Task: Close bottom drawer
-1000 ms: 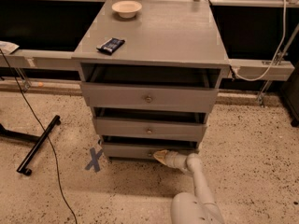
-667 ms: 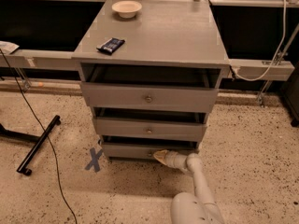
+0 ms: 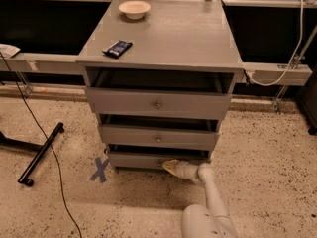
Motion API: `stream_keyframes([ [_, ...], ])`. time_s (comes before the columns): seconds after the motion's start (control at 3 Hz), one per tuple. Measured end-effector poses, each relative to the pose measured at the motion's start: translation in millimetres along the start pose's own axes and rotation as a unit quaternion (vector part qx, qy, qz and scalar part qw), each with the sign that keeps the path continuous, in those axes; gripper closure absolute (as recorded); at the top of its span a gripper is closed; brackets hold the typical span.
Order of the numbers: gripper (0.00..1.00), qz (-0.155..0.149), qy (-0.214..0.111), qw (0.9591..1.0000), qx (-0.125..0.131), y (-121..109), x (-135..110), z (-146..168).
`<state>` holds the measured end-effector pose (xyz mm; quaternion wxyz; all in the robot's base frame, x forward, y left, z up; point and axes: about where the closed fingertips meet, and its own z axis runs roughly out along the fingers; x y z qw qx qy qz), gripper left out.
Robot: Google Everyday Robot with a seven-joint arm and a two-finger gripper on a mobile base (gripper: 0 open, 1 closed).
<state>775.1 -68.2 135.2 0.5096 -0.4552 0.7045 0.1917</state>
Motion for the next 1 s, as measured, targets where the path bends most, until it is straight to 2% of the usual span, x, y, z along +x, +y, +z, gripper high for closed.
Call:
stream_keyframes([
  [0.33, 1.00, 0.017, -0.013, 0.9980, -0.060, 28.4, 7.4, -26.9],
  [0.67, 1.00, 0.034, -0.036, 0.9900, -0.132, 63.4, 11.1, -63.6],
  [1.0, 1.00, 0.036, -0.054, 0.9871, -0.146, 73.4, 15.0, -85.4],
])
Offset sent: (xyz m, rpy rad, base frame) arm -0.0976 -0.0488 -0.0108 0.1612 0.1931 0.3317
